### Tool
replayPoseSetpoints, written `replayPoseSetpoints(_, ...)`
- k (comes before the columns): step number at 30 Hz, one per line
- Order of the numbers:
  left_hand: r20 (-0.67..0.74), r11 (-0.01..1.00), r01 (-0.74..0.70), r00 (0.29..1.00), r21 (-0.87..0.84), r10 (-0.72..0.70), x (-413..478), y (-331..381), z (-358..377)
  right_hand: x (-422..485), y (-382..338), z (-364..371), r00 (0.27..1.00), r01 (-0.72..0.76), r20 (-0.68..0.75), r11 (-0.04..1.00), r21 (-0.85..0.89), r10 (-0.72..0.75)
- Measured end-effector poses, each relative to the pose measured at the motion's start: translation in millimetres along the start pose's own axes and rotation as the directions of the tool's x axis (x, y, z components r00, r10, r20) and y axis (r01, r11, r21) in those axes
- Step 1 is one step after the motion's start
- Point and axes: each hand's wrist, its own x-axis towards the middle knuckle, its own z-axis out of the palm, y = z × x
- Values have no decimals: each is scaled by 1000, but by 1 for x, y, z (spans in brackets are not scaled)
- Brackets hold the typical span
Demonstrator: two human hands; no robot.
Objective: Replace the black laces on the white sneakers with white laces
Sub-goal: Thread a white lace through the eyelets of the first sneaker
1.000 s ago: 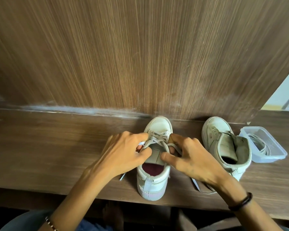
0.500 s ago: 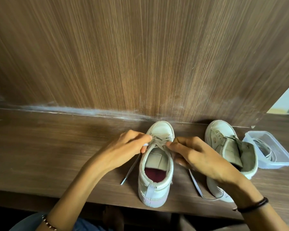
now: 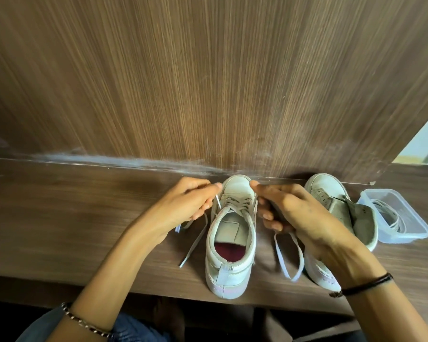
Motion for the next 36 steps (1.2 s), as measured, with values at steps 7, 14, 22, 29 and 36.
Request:
replayPoseSetpoints(7,-89,987,-98,992,-131,87,3,12,-4,3,-13,1,990,102,-88,991,-88,-110)
replayPoseSetpoints(14,78,903,-200,966,-381,247,12,36,2,22,-53,-1,901,349,-81,824,-446,-425)
replayPoseSetpoints(22,9,915,-190,978,-355,207,23,35,3,44,-47,3,888,378,-71,811,-447,-453)
replayPoseSetpoints(29,-115,930,-177,982,-323,147,27,25,8,24,-22,3,826,396,-218,811,-430,-519)
replayPoseSetpoints(36,-129,922,-175,982,-345,138,23,24,7,19,-17,11,915,352,-91,888,-296,-393)
